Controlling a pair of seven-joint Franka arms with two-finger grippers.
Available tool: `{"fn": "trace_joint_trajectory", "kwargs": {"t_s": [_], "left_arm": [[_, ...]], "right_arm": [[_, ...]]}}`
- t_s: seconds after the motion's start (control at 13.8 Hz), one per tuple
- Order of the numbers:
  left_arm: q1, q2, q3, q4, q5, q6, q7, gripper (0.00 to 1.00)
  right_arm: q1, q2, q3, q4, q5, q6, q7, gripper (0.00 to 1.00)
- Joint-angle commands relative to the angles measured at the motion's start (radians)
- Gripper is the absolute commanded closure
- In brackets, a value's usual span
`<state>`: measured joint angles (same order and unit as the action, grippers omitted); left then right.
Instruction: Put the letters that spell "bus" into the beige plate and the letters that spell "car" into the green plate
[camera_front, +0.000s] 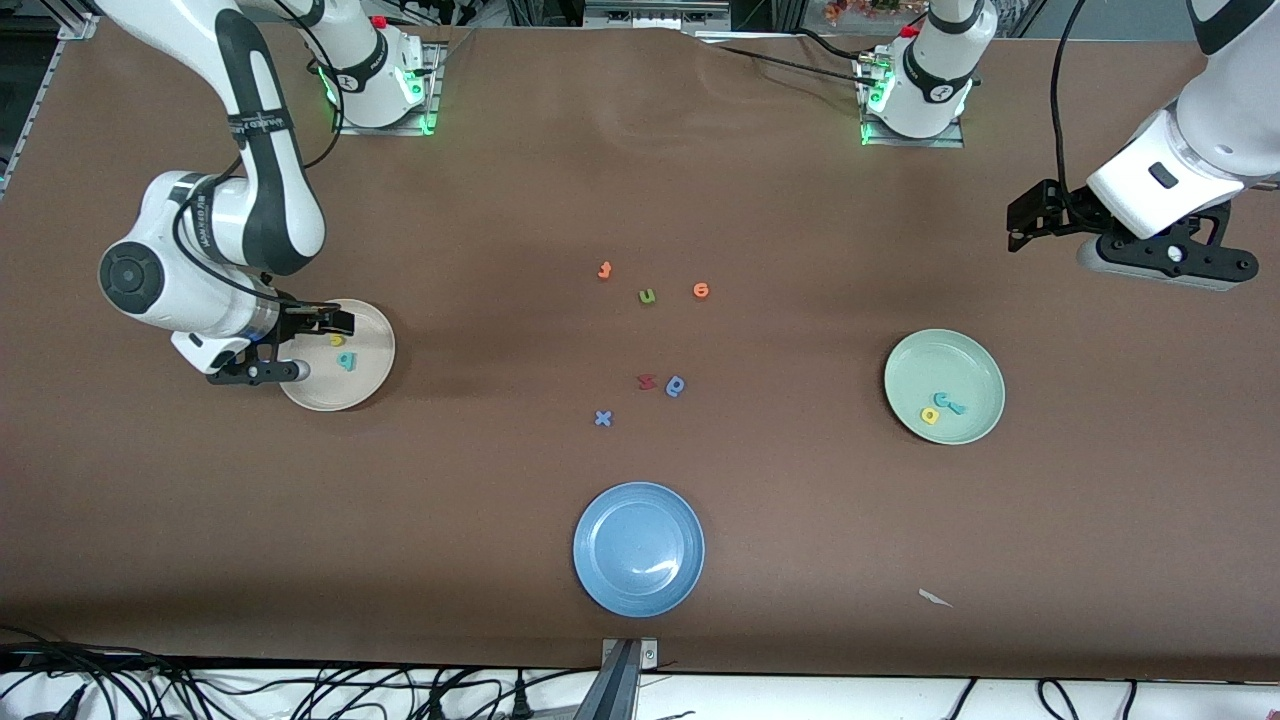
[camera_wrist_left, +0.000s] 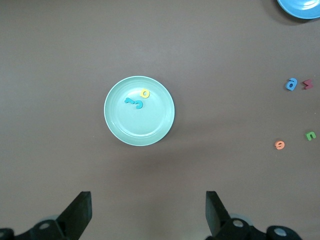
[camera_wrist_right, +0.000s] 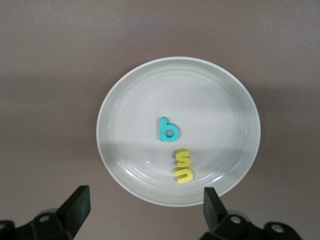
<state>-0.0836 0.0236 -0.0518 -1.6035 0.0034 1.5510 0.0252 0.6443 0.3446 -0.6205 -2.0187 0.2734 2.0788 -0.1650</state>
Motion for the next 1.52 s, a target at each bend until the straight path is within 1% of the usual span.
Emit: {"fn": "trace_joint_trajectory", "kwargs": {"t_s": [0.0,0.07,0.14,0.22,0.36,0.43,0.51,0.58,0.65,0.72,0.8,0.87,0.94,1.01,1.09,1.3,1.45], "left_arm": [[-0.008,0.015,0.001,0.033,0.026,-0.023,0.001,0.00],[-0.008,0.015,0.001,0.033,0.026,-0.023,0.001,0.00],[-0.008,0.015,0.000,0.033,0.026,-0.025,0.001,0.00],[-0.008,0.015,0.001,0.033,0.026,-0.023,0.001,0.00],[-0.008,0.015,0.001,0.033,0.026,-0.023,0.001,0.00],[-0.008,0.015,0.000,0.033,0.026,-0.023,-0.001,0.00],[-0.008,0.015,0.000,0.033,0.026,-0.023,0.001,0.00],[-0.008,0.015,0.001,0.033,0.026,-0.025,0.001,0.00],[-0.008,0.015,0.000,0.033,0.026,-0.023,0.001,0.00],[-0.008,0.015,0.000,0.033,0.026,-0.023,0.001,0.00],[-0.008,0.015,0.001,0.033,0.026,-0.025,0.001,0.00],[-0.010,0.015,0.001,0.033,0.026,-0.023,0.001,0.00],[-0.008,0.015,0.000,0.033,0.026,-0.023,0.001,0.00],[-0.008,0.015,0.001,0.033,0.026,-0.025,0.002,0.00],[-0.008,0.015,0.001,0.033,0.026,-0.025,0.002,0.00],[-0.008,0.015,0.001,0.033,0.026,-0.025,0.001,0.00],[-0.008,0.015,0.000,0.033,0.026,-0.025,0.001,0.00]], "right_arm": [[0.003,-0.007,-0.004,0.046,-0.008,-0.086,0.059,0.00],[0.014,-0.007,-0.004,0.054,-0.014,-0.092,0.085,0.00],[0.000,-0.013,0.011,0.063,-0.031,-0.114,0.119,0.00],[-0.049,-0.025,0.060,0.080,-0.086,-0.140,0.145,0.00],[-0.238,-0.074,0.264,0.104,-0.196,-0.172,0.198,0.00],[-0.311,-0.106,0.336,0.104,-0.254,-0.184,0.235,0.00],[-0.396,-0.146,0.425,0.104,-0.302,-0.198,0.249,0.00],[-0.514,-0.176,0.532,0.109,-0.330,-0.221,0.246,0.00],[-0.578,-0.202,0.594,0.123,-0.341,-0.250,0.237,0.00],[-0.574,-0.223,0.593,0.147,-0.332,-0.294,0.236,0.00],[-0.566,-0.231,0.593,0.196,-0.321,-0.359,0.237,0.00],[-0.563,-0.236,0.593,0.242,-0.275,-0.432,0.236,0.00],[-0.557,-0.243,0.582,0.277,-0.222,-0.477,0.237,0.00],[-0.519,-0.262,0.537,0.290,-0.203,-0.488,0.237,0.00],[-0.491,-0.272,0.507,0.307,-0.201,-0.509,0.239,0.00],[-0.500,-0.279,0.502,0.406,-0.207,-0.633,0.236,0.00],[-0.489,-0.311,0.502,0.413,-0.227,-0.640,0.234,0.00]]}}
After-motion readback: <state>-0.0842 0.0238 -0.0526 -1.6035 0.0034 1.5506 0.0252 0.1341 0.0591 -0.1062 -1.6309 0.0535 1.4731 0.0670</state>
